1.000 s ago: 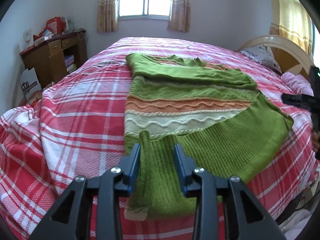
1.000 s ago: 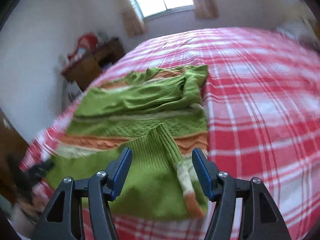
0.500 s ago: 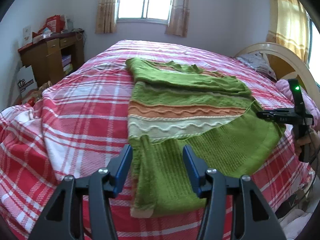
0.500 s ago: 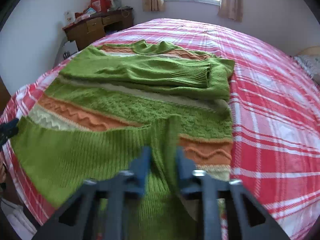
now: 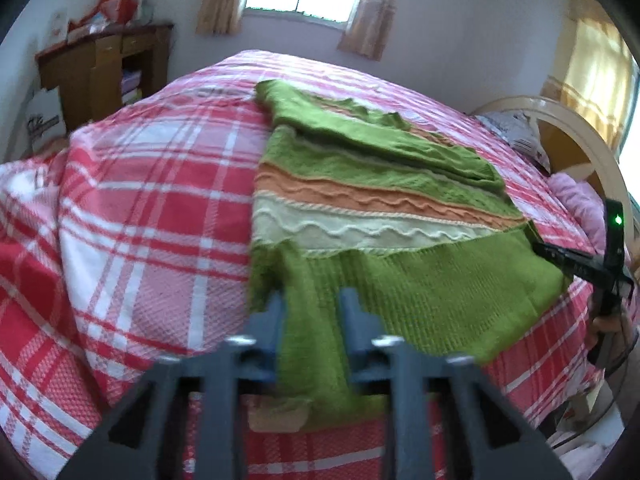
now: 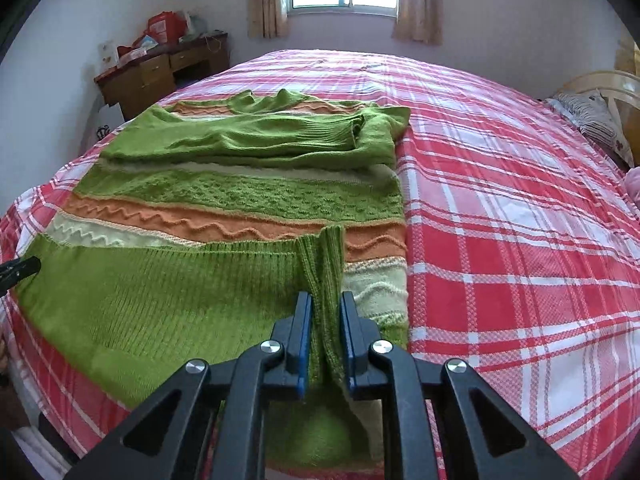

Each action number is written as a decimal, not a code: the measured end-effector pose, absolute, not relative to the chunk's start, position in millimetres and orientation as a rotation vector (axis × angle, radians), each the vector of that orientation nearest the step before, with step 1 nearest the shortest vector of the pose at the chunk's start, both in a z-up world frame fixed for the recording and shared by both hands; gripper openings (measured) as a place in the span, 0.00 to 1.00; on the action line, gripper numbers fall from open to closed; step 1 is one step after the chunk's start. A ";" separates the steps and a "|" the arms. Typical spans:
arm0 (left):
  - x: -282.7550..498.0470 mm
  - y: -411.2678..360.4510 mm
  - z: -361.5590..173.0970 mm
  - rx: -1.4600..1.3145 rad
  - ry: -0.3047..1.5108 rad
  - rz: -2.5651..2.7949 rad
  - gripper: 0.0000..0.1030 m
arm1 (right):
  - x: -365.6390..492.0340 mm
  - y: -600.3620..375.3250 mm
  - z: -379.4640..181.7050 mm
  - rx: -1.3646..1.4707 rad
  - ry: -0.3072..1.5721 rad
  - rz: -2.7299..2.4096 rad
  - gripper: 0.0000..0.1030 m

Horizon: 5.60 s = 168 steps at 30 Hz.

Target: Fold small clothes

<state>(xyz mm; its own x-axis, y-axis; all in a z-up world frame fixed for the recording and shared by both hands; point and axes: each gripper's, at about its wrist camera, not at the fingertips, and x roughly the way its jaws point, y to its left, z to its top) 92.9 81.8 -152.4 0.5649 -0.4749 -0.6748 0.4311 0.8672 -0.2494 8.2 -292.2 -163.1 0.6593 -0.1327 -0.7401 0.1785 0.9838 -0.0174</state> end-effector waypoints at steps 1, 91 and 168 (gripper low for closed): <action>92.7 83.1 -152.3 -0.062 0.814 -0.526 0.12 | 9.0 -291.7 -163.4 0.058 0.833 -0.177 0.13; 295.0 -4.8 -130.0 0.015 0.897 -0.514 0.83 | 191.4 -370.8 -117.3 0.415 0.760 0.097 0.02; 250.3 -3.3 -93.9 0.099 0.712 -0.430 0.12 | 151.6 -345.4 -108.3 0.048 0.665 -0.222 0.07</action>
<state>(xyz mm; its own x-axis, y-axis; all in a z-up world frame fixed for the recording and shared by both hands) 250.3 -3.3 -93.9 0.6735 -0.3486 -0.6518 0.4148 0.9081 -0.0571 151.6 -345.4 -108.3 0.7641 -0.1884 -0.6170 0.2193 0.9753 -0.0263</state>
